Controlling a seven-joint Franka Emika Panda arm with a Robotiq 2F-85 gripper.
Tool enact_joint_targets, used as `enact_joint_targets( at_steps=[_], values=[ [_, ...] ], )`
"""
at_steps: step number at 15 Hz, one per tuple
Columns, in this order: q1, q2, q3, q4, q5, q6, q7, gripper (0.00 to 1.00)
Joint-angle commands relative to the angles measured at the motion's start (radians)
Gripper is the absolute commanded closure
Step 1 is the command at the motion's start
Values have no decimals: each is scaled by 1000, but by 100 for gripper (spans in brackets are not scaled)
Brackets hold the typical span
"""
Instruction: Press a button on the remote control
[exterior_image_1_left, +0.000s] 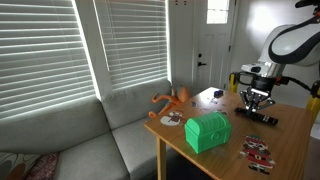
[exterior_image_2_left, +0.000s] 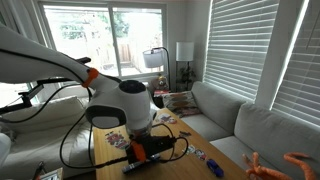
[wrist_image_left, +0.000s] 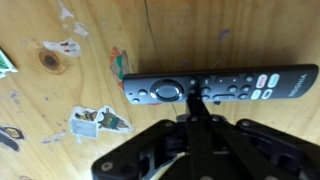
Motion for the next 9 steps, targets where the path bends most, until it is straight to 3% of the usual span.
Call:
enact_joint_targets(
  at_steps=[1,9],
  values=[
    [-26,15,20,15,23,2,-33,100],
    [-34,-4,27,13,8,-9,-17,100]
  ],
)
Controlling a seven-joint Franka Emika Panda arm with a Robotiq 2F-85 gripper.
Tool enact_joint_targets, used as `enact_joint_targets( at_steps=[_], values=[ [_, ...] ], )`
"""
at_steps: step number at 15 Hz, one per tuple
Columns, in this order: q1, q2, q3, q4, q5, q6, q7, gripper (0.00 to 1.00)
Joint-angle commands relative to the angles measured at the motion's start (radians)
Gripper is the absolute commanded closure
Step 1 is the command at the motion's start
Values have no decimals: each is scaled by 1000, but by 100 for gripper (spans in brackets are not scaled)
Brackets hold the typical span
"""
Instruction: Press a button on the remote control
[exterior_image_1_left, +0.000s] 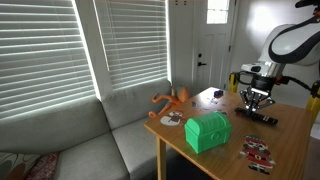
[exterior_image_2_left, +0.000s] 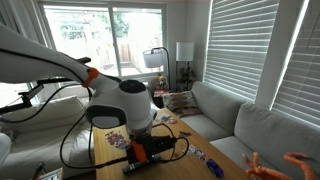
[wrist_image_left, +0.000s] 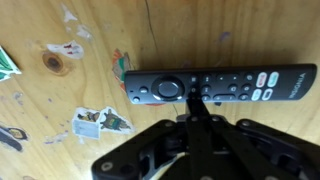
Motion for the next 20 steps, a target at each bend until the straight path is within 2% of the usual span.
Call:
enact_joint_targets(
  at_steps=[1,9,10,11,16,20],
  values=[
    [-27,-6,24,10,6,-10,-15,100],
    [-36,-16,30,11,-2,-13,-9,100],
    [-38,-17,32,12,-6,-14,0,74],
    [-37,-19,31,11,-4,-15,-4,73],
    [-36,-50,39,5,-11,-27,14,40],
    [-39,-96,55,3,-26,-55,93,12]
  ],
)
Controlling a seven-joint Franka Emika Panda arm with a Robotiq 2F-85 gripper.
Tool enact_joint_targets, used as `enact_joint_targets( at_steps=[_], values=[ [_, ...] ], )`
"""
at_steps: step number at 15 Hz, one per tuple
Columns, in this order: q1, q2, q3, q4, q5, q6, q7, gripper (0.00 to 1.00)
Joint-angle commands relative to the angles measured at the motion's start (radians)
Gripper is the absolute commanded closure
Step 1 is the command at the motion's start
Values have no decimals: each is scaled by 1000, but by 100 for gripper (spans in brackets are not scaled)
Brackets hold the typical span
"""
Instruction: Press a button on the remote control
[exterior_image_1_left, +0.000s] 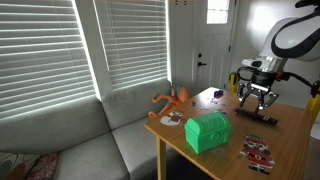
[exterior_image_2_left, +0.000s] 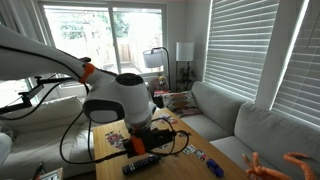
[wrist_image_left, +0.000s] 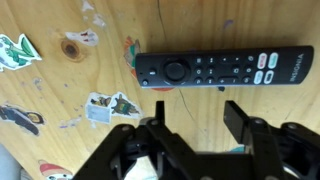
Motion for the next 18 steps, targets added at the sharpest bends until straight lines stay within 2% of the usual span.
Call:
enact_joint_targets(
  at_steps=[1,2,3,9,13,18],
  values=[
    [-25,-71,34,-5,-25,-50,102,6],
    [-25,-84,38,-5,-25,-58,137,1],
    [-25,-95,41,-4,-25,-67,176,0],
    [-43,-179,73,6,-35,-146,566,0],
    [-59,-218,96,17,-83,-212,831,0],
    [-58,-238,97,49,-133,-344,1109,0]
  ],
)
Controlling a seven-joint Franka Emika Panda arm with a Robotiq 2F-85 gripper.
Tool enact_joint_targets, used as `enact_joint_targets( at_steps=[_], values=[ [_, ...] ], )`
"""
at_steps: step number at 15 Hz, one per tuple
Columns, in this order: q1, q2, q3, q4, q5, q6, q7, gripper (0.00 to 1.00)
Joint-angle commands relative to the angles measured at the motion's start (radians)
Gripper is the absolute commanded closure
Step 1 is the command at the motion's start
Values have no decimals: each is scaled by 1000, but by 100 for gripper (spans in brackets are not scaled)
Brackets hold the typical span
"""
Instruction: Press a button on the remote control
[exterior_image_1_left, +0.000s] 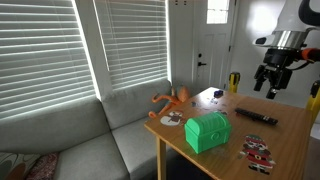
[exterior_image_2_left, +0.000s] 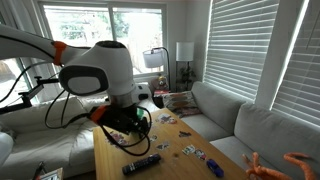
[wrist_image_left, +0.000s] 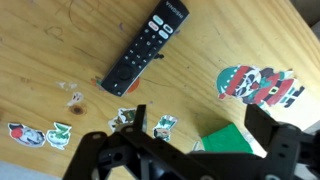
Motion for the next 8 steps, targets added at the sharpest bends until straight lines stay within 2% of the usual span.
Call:
enact_joint_targets(
  at_steps=[1,4,5,8],
  values=[
    [-10,-27,8,27,-33,-115,184,0],
    [-9,-32,4,37,-39,-165,298,0],
    [17,-15,-17,27,-26,-121,231,0],
    [20,-14,-19,28,-26,-124,238,0]
  ],
)
